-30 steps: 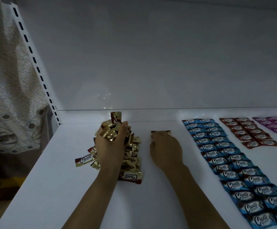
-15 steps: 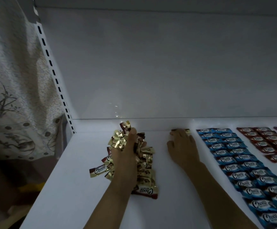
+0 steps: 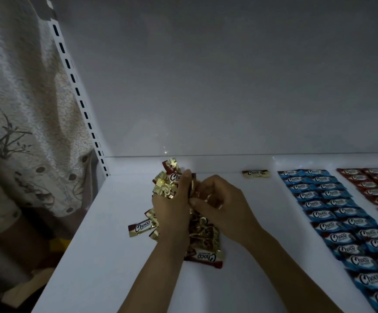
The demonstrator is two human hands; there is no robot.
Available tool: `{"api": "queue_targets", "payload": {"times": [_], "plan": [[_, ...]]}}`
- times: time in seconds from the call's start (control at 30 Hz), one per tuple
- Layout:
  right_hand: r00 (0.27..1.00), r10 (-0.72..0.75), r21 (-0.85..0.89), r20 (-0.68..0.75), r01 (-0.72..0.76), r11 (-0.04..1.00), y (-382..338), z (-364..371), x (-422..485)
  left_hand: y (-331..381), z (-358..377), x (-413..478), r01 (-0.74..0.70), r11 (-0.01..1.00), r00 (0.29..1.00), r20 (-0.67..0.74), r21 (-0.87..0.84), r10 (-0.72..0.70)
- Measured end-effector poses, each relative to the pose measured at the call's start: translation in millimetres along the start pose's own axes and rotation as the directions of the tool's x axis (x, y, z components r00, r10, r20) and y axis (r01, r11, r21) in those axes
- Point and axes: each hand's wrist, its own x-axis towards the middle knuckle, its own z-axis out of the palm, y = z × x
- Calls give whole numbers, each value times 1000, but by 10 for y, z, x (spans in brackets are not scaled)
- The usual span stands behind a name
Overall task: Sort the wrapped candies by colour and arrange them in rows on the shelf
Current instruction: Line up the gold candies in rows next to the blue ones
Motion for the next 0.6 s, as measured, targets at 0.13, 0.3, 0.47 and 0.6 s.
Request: {"api": "queue_targets", "payload": {"times": [0.13, 0.3, 0.47, 0.6], "plan": [[986, -127, -24, -104, 125, 992, 0, 10, 3, -16, 19, -29, -13, 1000, 999, 37, -5, 13], [968, -151, 9, -199, 156, 988, 6, 1, 41, -37, 11, -18, 11, 999, 998, 70, -48, -7], [900, 104, 163, -422, -37, 986, 95, -272, 140, 14, 6, -42, -37, 999, 999, 7, -39, 37], [967, 170, -652, -191, -254, 714, 464, -436, 97, 18, 3, -65, -63, 997, 998, 22, 41, 63]]}}
